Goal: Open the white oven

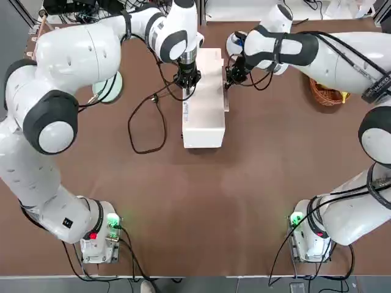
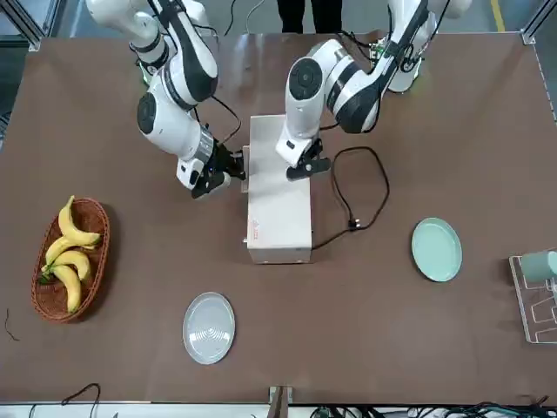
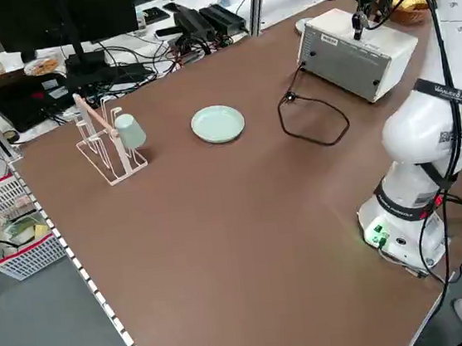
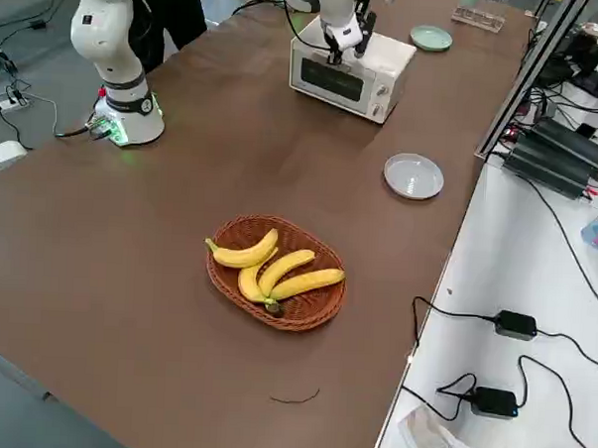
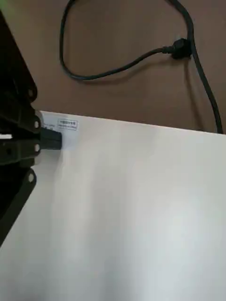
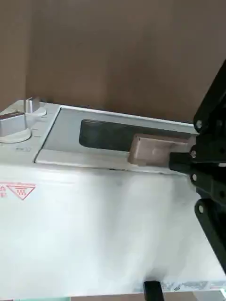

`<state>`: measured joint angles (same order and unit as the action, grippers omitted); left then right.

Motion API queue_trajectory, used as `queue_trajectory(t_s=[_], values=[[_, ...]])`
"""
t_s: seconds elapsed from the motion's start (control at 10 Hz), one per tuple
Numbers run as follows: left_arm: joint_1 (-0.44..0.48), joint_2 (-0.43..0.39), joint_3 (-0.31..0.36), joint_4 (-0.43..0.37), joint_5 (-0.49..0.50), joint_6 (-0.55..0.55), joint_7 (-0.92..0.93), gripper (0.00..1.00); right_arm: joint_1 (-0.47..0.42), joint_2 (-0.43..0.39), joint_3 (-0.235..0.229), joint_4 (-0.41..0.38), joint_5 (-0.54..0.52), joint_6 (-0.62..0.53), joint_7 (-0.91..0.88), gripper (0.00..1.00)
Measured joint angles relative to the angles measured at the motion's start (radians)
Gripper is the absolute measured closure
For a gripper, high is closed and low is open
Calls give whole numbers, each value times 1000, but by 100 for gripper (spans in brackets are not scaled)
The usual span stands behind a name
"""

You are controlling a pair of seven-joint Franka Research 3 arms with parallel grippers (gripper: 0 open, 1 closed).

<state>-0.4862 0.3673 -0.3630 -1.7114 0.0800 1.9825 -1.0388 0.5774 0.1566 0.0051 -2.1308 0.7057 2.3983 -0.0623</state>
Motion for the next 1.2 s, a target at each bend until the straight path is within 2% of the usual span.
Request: queue_trajectory(t_s=[0.6,1.0,1.2], values=[[0,-3,-1,-6,4,10,-15,99,-1,-2,6,-25,8,40,0,98],[0,-4,-1,-7,5,13,-16,99,-79,-32,-7,-122,3,43,-117,98],[1,-4,0,-7,5,16,-17,99,-111,-13,-12,-157,-15,66,-141,98]])
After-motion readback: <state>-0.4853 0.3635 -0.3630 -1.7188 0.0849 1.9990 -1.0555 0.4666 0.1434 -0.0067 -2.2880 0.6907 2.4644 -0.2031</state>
